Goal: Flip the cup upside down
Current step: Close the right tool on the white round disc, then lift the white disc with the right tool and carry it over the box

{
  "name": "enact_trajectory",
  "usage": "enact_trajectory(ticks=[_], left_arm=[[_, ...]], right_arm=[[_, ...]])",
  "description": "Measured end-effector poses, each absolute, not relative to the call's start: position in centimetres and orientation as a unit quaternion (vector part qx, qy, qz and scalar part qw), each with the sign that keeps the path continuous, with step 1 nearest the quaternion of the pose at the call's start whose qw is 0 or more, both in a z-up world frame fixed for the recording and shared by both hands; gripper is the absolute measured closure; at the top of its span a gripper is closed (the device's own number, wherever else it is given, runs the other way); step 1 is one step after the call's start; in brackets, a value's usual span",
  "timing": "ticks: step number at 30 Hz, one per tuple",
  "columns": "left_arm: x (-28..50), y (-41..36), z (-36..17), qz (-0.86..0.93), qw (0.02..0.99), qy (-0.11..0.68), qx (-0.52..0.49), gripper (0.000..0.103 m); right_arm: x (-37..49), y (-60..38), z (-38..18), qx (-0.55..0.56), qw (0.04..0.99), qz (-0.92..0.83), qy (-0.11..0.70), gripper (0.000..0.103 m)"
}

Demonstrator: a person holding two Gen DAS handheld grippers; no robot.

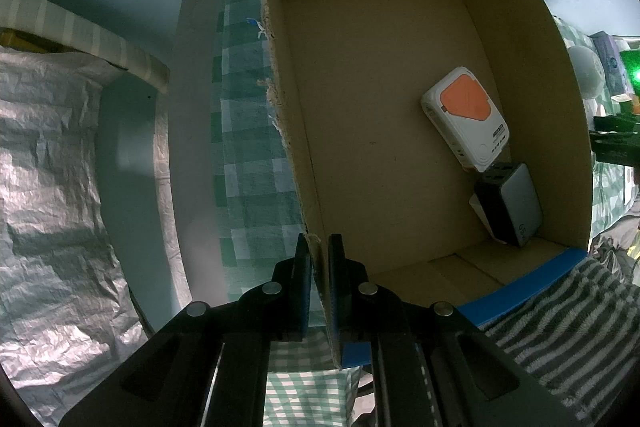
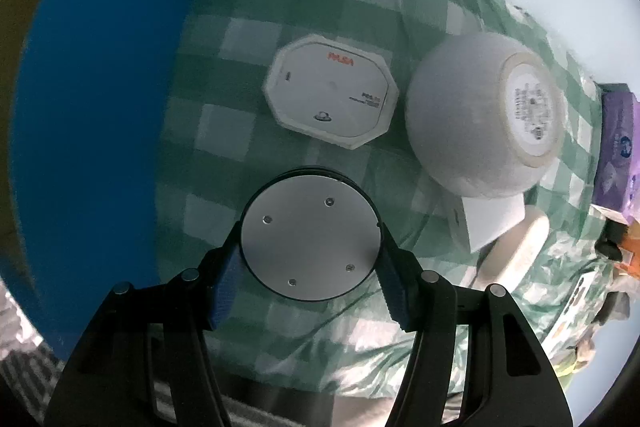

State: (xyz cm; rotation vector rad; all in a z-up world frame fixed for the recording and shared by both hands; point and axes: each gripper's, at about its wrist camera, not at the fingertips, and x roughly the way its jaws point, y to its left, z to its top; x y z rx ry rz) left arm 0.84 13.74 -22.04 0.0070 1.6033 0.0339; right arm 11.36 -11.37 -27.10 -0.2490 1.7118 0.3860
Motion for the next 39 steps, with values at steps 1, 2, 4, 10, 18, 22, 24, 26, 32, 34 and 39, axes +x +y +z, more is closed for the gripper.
enact_trajectory(ticks=[1,2,4,10,18,22,24,26,32,34,39], left_arm=[[0.8,13.8,-22.1,0.015,0.695,0.719,0.003,0.097],[0.8,13.8,-22.1,0.015,0.695,0.718,0.003,0.097],[0.8,13.8,-22.1,0.015,0.696,0.718,0.003,0.097],[0.8,13.8,-22.1,0.015,0.695,0.718,0.004,0.097],[1.1,13.6,-22.1,0.012,0.695,0.719,0.008,0.097],[1.1,13.5,-22.1,0.011,0.695,0.718,0.008,0.097],[1.1,13.6,-22.1,0.01,0.696,0.718,0.008,0.097],[1.1,13.6,-22.0,0.01,0.696,0.718,0.008,0.097],[1.1,13.7,-22.1,0.01,0.696,0.718,0.008,0.097],[1.1,13.7,-22.1,0.008,0.696,0.718,0.007,0.097],[1.1,13.6,-22.0,0.008,0.696,0.718,0.008,0.097]], right_arm=[[11.3,-11.3,-26.6,-0.111,0.633,0.172,0.746,0.042],[11.1,-11.2,-26.1,-0.114,0.635,0.175,0.744,0.042],[10.9,-10.9,-24.9,-0.116,0.638,0.183,0.739,0.042],[10.4,-10.0,-21.2,-0.119,0.648,0.208,0.723,0.042],[10.4,-7.8,-16.5,-0.13,0.667,0.238,0.694,0.042],[11.1,-5.5,-15.1,-0.137,0.671,0.257,0.682,0.042],[10.9,-4.3,-15.1,-0.158,0.67,0.258,0.677,0.042],[10.8,-2.8,-15.0,-0.166,0.669,0.268,0.674,0.042],[10.3,1.4,-15.8,-0.195,0.662,0.292,0.662,0.042],[10.3,2.4,-16.9,-0.205,0.655,0.293,0.666,0.042],[10.1,3.7,-19.7,-0.218,0.637,0.295,0.678,0.042]])
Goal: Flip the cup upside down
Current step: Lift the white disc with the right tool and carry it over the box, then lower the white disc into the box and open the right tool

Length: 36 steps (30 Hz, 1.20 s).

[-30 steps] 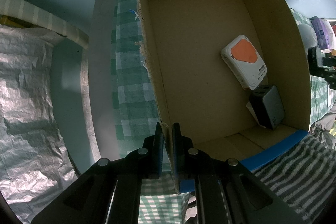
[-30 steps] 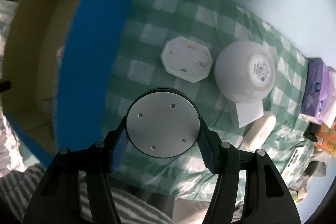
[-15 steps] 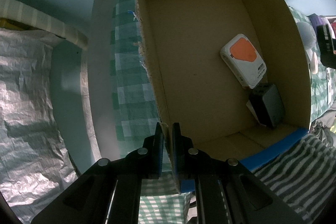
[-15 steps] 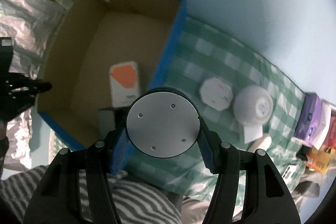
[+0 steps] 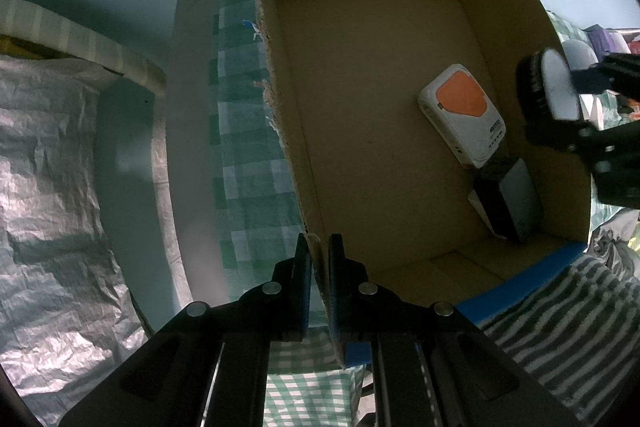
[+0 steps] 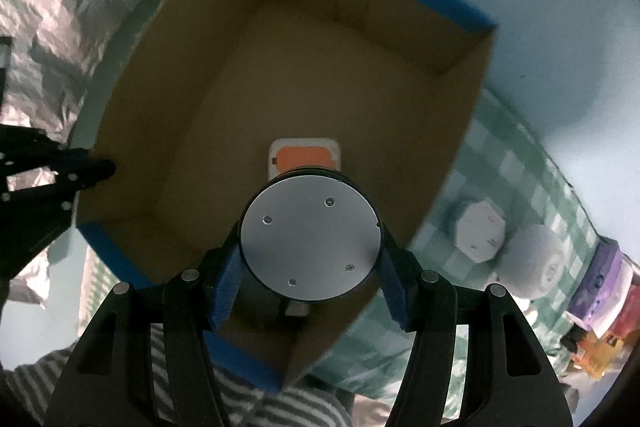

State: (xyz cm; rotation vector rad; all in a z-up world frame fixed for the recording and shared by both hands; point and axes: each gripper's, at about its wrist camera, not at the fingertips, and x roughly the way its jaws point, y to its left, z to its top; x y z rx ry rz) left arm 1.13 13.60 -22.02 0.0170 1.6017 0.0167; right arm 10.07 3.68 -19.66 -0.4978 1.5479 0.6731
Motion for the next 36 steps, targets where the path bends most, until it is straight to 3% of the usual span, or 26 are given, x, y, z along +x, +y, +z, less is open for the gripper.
enact_trajectory(ticks=[18,36], left_arm=[[1.1,13.5,-21.9,0.004,0.698,0.717,0.004,0.097],[1.0,13.6,-21.9,0.004,0.697,0.717,0.006,0.097]], right_arm=[[9.8,4.0,-22.1,-0.223,0.637,0.283,0.681,0.042],[9.6,0.8,-17.8,-0.18,0.664,0.289,0.666,0.04]])
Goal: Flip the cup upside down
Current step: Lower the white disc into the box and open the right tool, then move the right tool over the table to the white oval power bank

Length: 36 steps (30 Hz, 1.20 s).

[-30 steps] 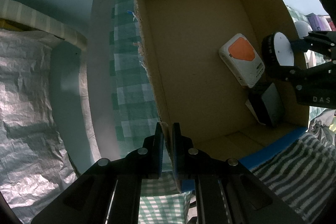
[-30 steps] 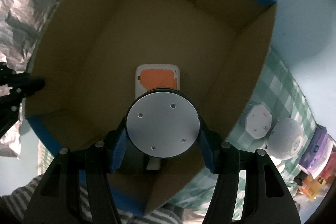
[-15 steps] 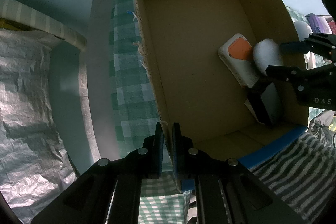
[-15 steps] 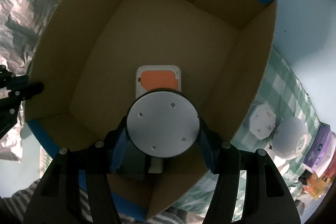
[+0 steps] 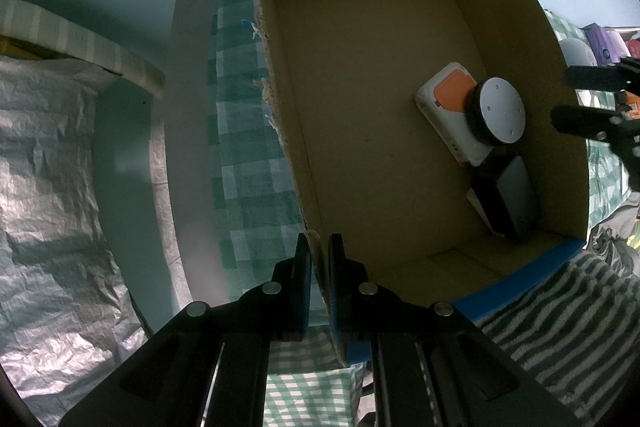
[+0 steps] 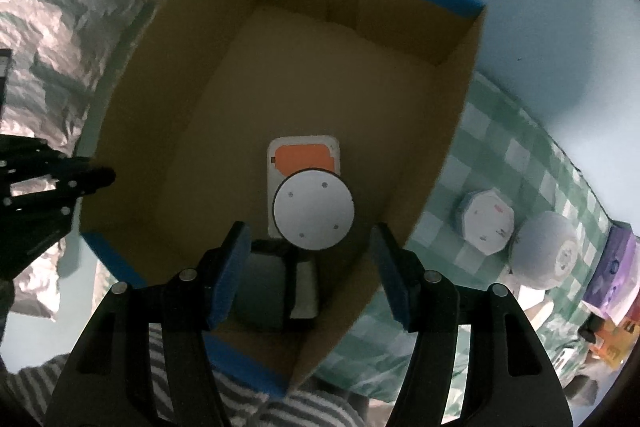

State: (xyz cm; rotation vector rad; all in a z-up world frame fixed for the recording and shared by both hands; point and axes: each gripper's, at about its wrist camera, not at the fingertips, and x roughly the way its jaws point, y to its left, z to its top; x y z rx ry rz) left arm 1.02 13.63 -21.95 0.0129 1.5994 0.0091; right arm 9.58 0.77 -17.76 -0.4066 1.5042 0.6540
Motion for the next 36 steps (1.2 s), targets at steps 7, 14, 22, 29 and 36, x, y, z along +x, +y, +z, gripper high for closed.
enact_trajectory(ticks=[7,14,22,29,36], left_arm=[[1.0,13.7,-21.9,0.004,0.697,0.717,0.004,0.097],[1.1,13.8,-21.9,0.005,0.697,0.717,0.0,0.097],[1.2,13.7,-21.8,0.006,0.697,0.717,0.001,0.097],[1.1,13.6,-21.8,0.008,0.696,0.718,0.005,0.097],[1.2,13.3,-21.7,0.014,0.694,0.719,0.012,0.097]], right_arm=[[10.1,-1.0,-15.6,-0.169,0.671,0.286,0.663,0.04],[10.5,-2.4,-13.9,-0.152,0.677,0.281,0.663,0.04],[10.7,-5.9,-13.0,-0.144,0.692,0.252,0.662,0.04],[11.4,-11.3,-13.8,-0.099,0.696,0.213,0.679,0.04],[12.6,-18.3,-16.1,-0.056,0.696,0.153,0.7,0.04]])
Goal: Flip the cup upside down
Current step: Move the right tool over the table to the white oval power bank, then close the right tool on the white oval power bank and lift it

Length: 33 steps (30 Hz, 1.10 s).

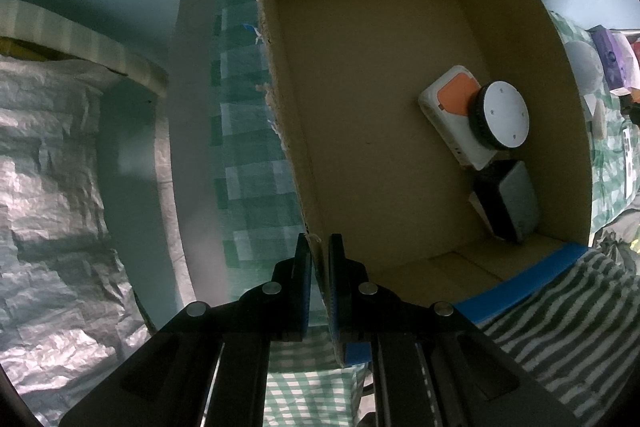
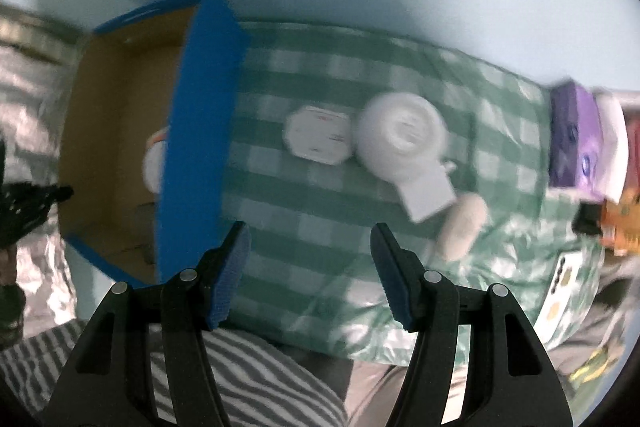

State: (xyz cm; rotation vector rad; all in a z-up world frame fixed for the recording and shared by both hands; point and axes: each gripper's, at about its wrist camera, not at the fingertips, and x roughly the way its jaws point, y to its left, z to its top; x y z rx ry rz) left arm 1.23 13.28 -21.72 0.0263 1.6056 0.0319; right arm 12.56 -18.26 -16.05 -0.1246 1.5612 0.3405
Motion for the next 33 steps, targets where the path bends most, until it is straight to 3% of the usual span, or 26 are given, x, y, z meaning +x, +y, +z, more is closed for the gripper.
enact_trajectory(ticks=[19,26,33], left_arm=[[1.1,13.7,-21.7,0.024,0.695,0.718,-0.009,0.095],[1.1,13.5,-21.7,0.027,0.695,0.718,-0.006,0.093],[1.1,13.4,-21.8,0.027,0.695,0.718,-0.005,0.093]], right_arm=[[15.1,-29.0,-26.1,-0.015,0.661,0.041,0.749,0.04],[16.4,-29.6,-28.1,-0.008,0.651,0.032,0.759,0.056],[18.0,-28.6,-29.1,-0.021,0.649,0.029,0.76,0.059]])
